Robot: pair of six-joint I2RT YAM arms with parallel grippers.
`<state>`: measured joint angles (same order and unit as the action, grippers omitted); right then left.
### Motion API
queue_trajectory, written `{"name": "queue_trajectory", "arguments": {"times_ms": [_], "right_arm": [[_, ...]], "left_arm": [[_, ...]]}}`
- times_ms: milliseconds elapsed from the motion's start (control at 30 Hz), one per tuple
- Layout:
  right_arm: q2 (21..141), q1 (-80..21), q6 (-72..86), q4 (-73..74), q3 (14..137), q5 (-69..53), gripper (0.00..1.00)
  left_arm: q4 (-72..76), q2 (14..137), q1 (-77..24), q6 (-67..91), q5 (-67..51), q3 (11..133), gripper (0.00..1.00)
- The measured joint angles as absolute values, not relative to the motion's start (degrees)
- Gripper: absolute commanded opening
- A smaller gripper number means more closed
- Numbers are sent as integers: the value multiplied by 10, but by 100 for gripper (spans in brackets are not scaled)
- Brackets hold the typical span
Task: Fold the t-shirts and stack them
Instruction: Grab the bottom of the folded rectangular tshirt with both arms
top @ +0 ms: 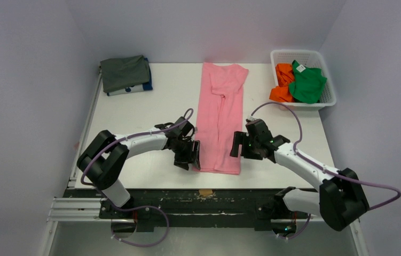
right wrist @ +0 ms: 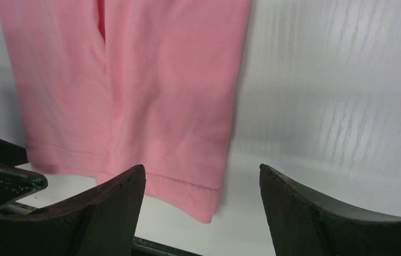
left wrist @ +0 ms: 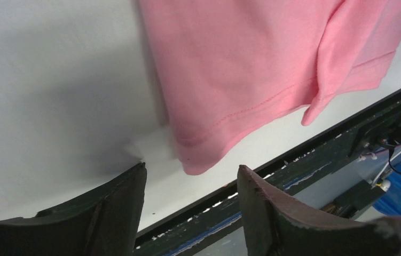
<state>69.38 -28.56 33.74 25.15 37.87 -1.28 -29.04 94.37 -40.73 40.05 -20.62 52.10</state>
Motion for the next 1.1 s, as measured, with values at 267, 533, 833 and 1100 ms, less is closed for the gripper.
{"name": "queue_trajectory", "arguments": {"times_ms": [267,533,833,1100], "right_arm": [[630,-297,402,256,305,-50,64],[636,-312,439,230,277,-80,35],[641,-329,457,250,267,-87,0],[523,-362,489,313,217,-172,0]], "left_arm": [[-282,973,-418,409,-204,533,0],[-279,976,-431,409,-195,535,0],[-276,933,-437,409,-178,494,0],[-333,757,-441,409,-187,404,0]]}}
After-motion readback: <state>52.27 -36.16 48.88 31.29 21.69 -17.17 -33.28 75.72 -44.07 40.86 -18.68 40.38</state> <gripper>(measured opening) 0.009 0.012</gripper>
